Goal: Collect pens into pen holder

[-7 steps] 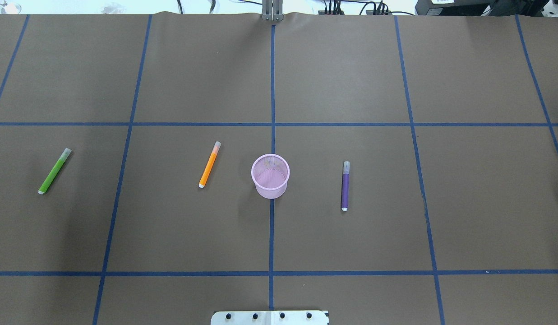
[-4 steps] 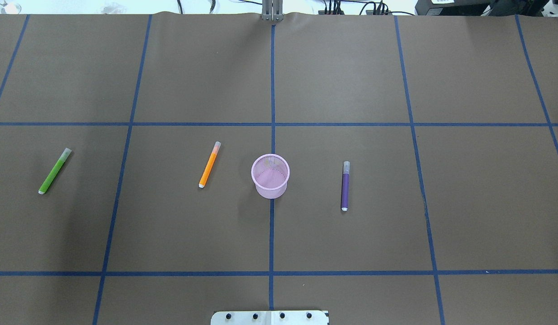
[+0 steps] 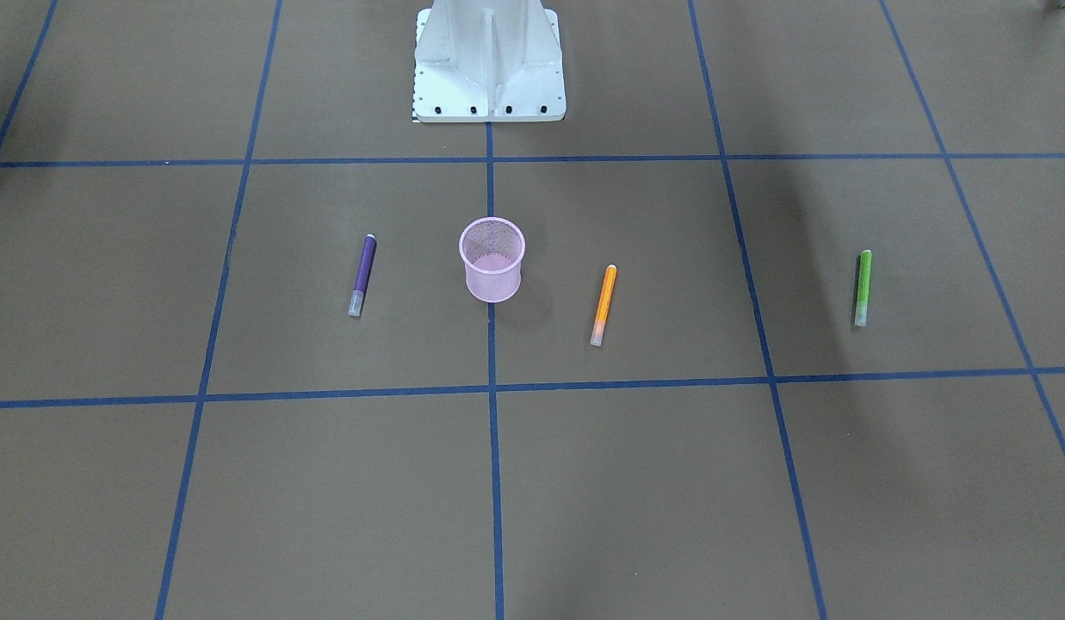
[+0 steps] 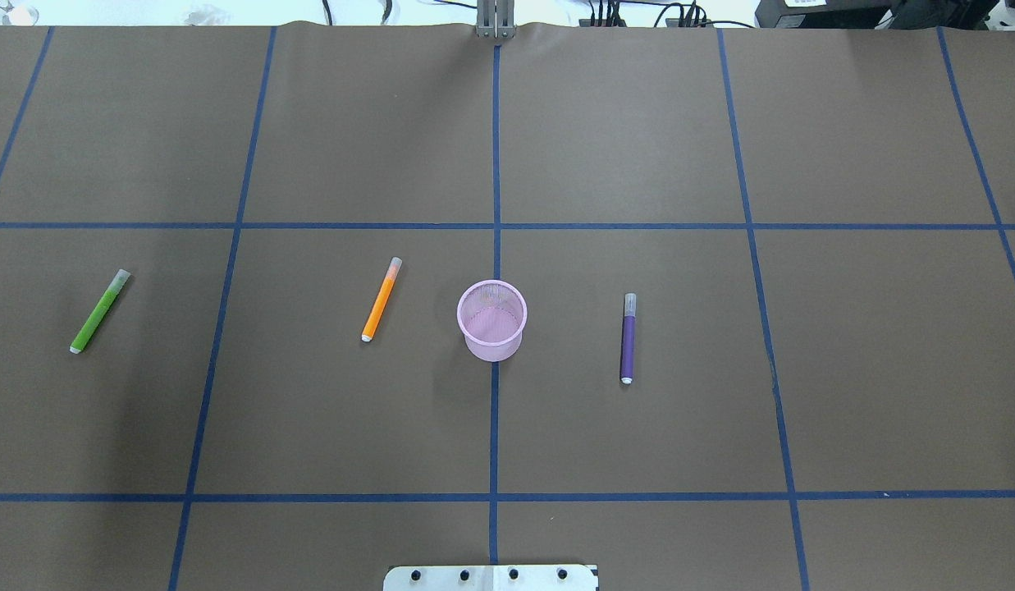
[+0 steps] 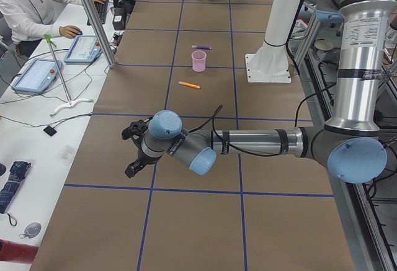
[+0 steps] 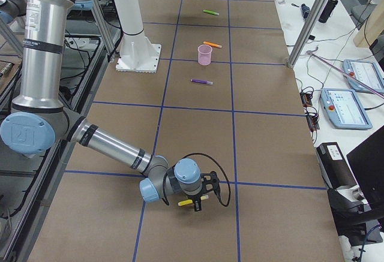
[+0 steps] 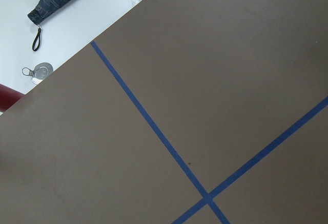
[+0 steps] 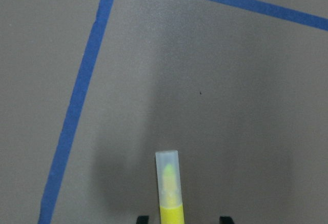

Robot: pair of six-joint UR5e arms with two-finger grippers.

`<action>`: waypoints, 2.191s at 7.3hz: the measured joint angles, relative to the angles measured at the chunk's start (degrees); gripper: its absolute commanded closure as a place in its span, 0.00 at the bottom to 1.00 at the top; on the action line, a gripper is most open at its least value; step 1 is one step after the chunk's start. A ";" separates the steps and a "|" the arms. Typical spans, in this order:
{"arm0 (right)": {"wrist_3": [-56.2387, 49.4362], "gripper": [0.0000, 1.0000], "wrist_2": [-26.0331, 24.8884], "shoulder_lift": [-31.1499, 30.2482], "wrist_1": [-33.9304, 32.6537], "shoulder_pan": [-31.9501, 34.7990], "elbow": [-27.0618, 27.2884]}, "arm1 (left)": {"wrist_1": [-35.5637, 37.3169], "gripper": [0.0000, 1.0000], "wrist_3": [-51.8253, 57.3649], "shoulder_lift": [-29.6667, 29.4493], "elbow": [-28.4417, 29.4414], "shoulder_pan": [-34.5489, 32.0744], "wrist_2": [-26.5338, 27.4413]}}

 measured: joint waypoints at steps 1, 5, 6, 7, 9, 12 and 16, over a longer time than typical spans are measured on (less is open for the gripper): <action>-0.03 0.53 -0.18 0.14 -0.03 -0.60 -0.03 | 0.00 0.00 0.00 0.00 0.01 0.00 -0.02; -0.14 1.00 -1.18 0.32 0.05 -2.04 -0.06 | -0.09 0.00 0.00 0.00 0.05 0.00 0.00; -0.18 1.00 -1.16 0.46 0.12 -2.06 0.04 | -0.09 0.00 0.00 0.02 0.06 0.00 -0.02; -0.15 1.00 -1.07 0.76 0.20 -2.06 0.36 | -0.09 0.00 0.00 0.06 0.21 0.00 -0.02; 0.78 1.00 -1.16 1.48 0.48 -2.03 3.07 | -0.09 0.00 0.00 0.08 0.60 0.00 -0.06; 17.22 1.00 -1.66 2.27 5.18 -2.38 12.99 | -0.09 0.00 0.00 0.14 0.93 0.07 -0.12; 45.90 1.00 -12.05 6.54 20.62 -14.09 23.45 | -0.09 0.00 0.00 0.02 0.90 0.24 -0.15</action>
